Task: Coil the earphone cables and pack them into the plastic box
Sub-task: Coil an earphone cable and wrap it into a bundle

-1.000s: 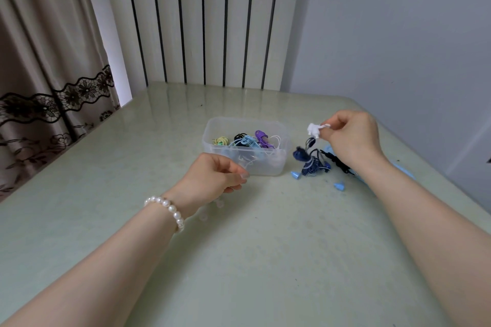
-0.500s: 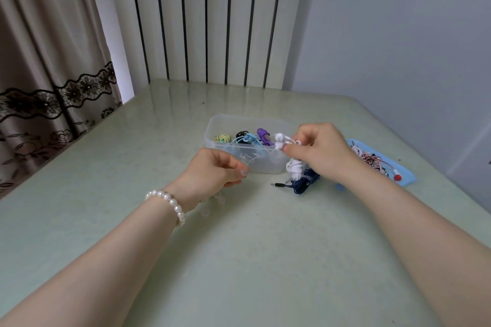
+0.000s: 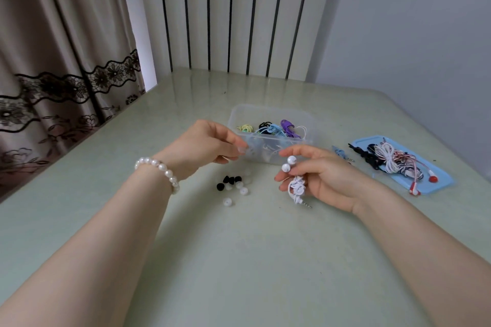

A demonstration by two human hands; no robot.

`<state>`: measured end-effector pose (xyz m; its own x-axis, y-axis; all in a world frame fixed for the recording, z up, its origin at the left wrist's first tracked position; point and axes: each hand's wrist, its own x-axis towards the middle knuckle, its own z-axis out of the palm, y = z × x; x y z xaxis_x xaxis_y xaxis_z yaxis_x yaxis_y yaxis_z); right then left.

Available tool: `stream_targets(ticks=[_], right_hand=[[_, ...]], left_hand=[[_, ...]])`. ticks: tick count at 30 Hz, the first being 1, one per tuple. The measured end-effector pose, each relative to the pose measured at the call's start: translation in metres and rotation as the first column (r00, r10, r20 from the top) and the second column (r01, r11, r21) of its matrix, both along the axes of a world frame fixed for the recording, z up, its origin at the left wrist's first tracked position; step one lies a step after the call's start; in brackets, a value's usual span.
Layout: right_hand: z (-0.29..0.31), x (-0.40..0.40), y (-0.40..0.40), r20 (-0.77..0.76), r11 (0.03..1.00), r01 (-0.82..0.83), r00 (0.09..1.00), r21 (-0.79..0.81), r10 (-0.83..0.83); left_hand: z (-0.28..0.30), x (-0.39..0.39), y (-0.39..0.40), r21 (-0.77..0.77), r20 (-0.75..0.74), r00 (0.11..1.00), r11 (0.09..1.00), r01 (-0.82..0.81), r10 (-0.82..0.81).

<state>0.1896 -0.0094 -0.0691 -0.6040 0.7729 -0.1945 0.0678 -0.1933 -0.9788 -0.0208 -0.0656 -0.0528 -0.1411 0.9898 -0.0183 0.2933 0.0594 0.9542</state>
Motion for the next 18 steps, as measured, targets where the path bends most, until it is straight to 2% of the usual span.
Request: stream_targets(ticks=[2, 6, 12, 18], right_hand=[[-0.002, -0.001, 0.0, 0.035, 1.0, -0.01, 0.999, 0.023, 0.009], [-0.005, 0.002, -0.002, 0.2, 0.992, -0.04, 0.98, 0.123, 0.014], [-0.006, 0.006, -0.007, 0.225, 0.987, -0.019, 0.974, 0.162, -0.018], [-0.007, 0.007, -0.008, 0.193, 0.989, 0.034, 0.979, 0.147, -0.063]], left_hand=[[-0.003, -0.002, 0.0, -0.032, -0.09, 0.996, 0.999, 0.009, -0.012], [-0.008, -0.001, 0.002, -0.07, -0.285, 0.958, 0.997, 0.016, -0.036], [-0.015, 0.005, 0.004, -0.093, -0.409, 0.905, 0.992, 0.089, -0.119], [-0.028, 0.019, 0.01, 0.058, -0.475, 0.876, 0.997, -0.056, 0.077]])
